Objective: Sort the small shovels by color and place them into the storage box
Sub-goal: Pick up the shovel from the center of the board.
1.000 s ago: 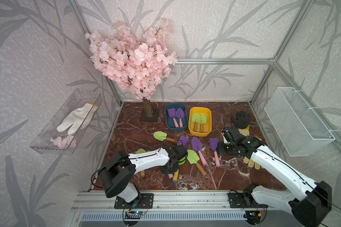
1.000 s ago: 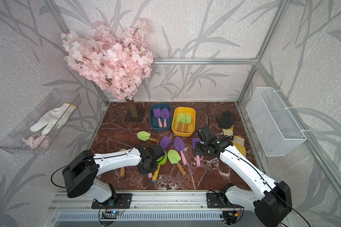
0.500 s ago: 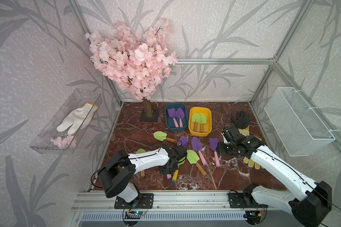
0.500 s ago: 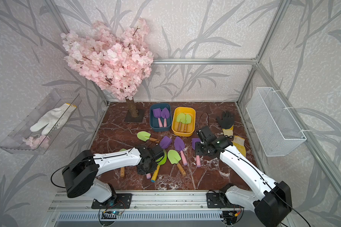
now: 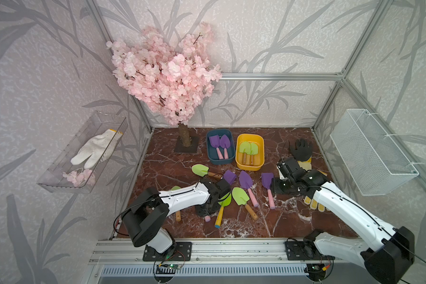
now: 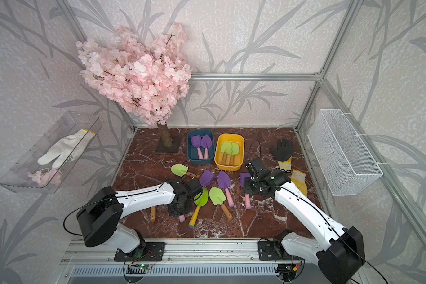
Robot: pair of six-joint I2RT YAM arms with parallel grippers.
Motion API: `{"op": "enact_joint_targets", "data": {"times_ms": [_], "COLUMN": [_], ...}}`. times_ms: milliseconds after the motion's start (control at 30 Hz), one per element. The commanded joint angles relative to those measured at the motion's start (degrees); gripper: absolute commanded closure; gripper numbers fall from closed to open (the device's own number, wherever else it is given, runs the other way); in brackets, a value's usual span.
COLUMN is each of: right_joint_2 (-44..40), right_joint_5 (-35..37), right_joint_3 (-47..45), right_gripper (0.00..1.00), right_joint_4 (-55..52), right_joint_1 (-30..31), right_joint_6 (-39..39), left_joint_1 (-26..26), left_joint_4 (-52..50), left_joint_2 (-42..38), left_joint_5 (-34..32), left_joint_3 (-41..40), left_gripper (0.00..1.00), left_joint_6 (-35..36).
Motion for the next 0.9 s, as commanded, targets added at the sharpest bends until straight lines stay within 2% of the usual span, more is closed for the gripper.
{"op": "enact_joint_targets", "data": {"times_ms": [0, 233, 533, 767, 867], "right_joint_2": [-0.48, -0.46, 0.2, 0.64, 0.34], "right_joint_5": [0.27, 0.44, -0.53, -1.06, -1.31], "right_joint_3": [0.1, 0.28, 0.35, 0.81, 0.29], "right_gripper": [0.48, 0.48, 0.48, 0.48, 0.48], "right_joint_4": [-0.82, -0.77, 0.45, 1.28, 2.09], "right_joint_1": [-0.24, -0.25, -0.27, -0.27, -0.26], "right_joint_6": [-0.41, -0.43, -0.23, -0.5, -0.41], "left_joint_1": [0.92, 1.74, 2.65, 5.05, 8.49], "left_joint_4": [-2.44, -5.82, -13.92, -16.75, -14.49], "left_joint_2": [-0.96, -3.33, -9.67, -13.73, -13.46], "left_joint_5": [-2.03, -3.02, -3.68, -3.5, -1.06], "left_joint_3": [0.91, 2.3, 7.81, 15.89, 19.63], "left_gripper": [0.77, 0.77, 0.78, 0.79, 0.8], "left_joint_6": [1.72, 3.38, 7.79, 16.72, 21.43]}}
